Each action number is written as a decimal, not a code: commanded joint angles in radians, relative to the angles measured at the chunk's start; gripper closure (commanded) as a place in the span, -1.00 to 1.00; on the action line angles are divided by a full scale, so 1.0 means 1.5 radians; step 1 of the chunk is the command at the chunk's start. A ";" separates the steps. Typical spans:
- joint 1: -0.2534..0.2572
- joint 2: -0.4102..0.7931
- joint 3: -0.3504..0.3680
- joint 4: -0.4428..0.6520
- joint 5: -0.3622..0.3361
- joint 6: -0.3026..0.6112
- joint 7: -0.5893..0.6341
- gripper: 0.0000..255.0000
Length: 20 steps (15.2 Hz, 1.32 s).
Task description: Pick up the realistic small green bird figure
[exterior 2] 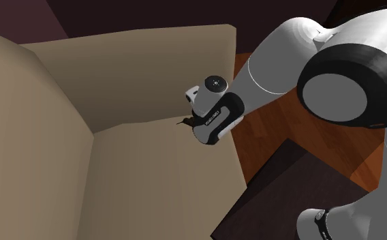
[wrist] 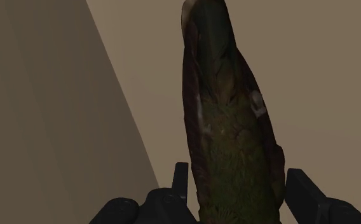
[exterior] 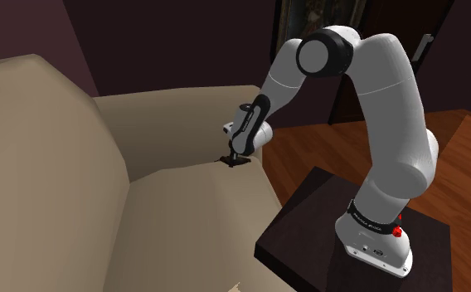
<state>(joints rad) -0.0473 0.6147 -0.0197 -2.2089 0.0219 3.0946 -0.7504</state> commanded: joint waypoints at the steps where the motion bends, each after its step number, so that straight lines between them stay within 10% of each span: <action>1: 0.000 0.001 0.000 0.000 0.000 0.000 0.000 1.00; 20: 0.006 -0.125 -0.008 -0.035 -0.004 -0.091 0.002 1.00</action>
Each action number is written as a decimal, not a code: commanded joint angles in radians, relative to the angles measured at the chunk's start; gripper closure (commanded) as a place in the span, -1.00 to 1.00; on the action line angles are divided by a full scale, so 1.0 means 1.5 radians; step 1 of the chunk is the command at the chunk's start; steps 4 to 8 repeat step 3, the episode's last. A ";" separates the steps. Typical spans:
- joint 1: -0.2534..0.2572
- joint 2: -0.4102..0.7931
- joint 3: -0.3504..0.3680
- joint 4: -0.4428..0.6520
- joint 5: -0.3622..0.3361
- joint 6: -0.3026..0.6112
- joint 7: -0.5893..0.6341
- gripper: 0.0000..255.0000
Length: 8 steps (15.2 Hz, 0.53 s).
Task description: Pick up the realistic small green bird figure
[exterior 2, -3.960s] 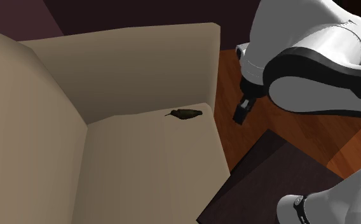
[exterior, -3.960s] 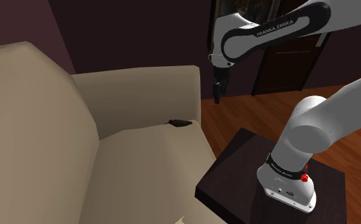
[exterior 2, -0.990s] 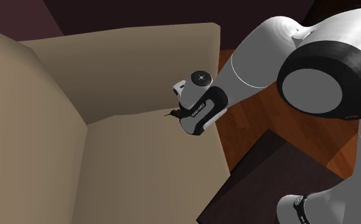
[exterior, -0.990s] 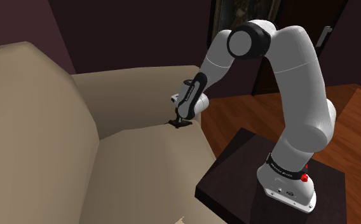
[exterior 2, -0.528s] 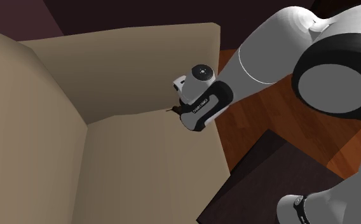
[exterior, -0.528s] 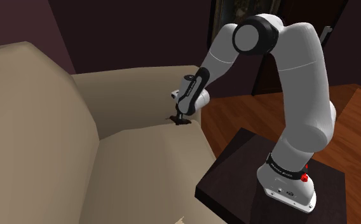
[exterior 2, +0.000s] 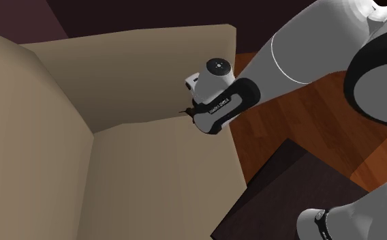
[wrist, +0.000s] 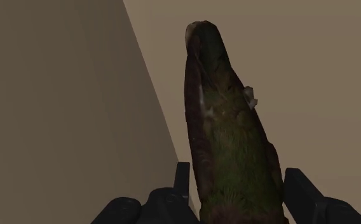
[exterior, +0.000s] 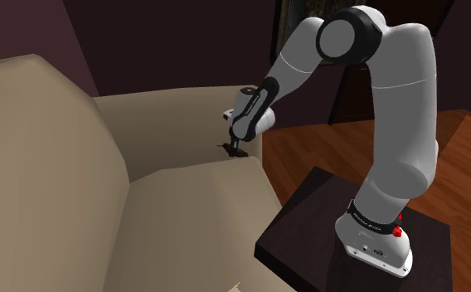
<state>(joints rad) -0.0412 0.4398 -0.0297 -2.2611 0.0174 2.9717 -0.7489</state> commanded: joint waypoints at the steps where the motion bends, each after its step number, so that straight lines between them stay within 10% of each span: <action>1: 0.002 -0.017 -0.002 -0.001 -0.001 -0.016 0.002 1.00; 8: 0.002 -0.019 -0.002 -0.002 -0.001 -0.017 0.002 1.00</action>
